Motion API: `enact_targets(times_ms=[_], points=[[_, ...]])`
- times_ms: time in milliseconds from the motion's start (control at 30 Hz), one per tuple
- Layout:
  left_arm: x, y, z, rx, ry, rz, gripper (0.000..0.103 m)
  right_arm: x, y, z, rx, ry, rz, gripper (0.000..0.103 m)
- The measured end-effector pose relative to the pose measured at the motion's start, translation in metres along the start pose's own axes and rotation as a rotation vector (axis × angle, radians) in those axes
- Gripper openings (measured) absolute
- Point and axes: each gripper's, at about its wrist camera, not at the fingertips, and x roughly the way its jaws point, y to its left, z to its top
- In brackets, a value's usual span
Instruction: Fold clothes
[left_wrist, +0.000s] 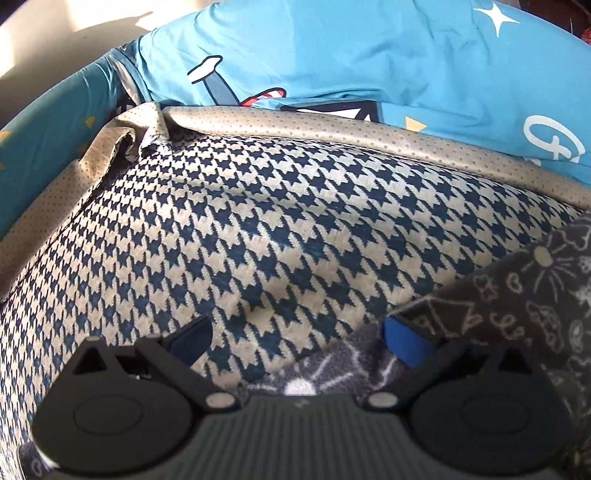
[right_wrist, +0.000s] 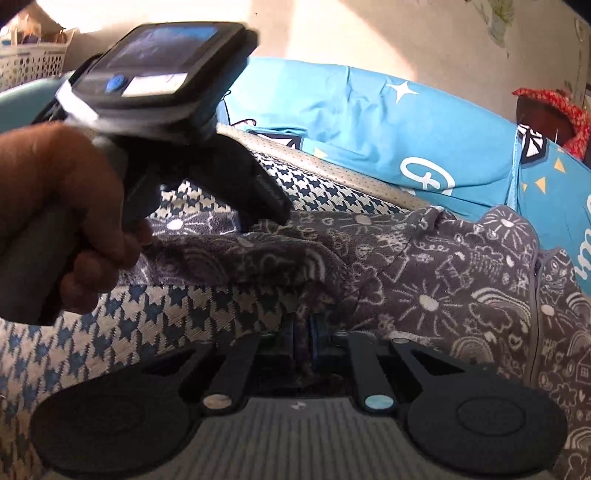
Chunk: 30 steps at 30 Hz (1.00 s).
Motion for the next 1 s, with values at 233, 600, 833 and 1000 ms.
enact_targets(times_ms=[233, 600, 833, 1000], points=[[0.0, 0.001, -0.001, -0.025, 0.009, 0.004, 0.103, -0.013, -0.044, 0.009, 0.16, -0.068, -0.072, 0.012], [-0.005, -0.009, 0.005, -0.044, 0.05, 0.056, 0.103, 0.014, -0.123, 0.037, 0.322, -0.142, -0.265, 0.013], [-0.021, -0.019, 0.01, -0.062, 0.013, -0.003, 0.103, 0.049, -0.133, 0.062, 0.282, -0.15, -0.312, 0.025], [-0.029, -0.041, 0.005, -0.022, 0.011, -0.091, 0.103, 0.077, -0.14, 0.064, 0.253, -0.109, -0.389, 0.037]])
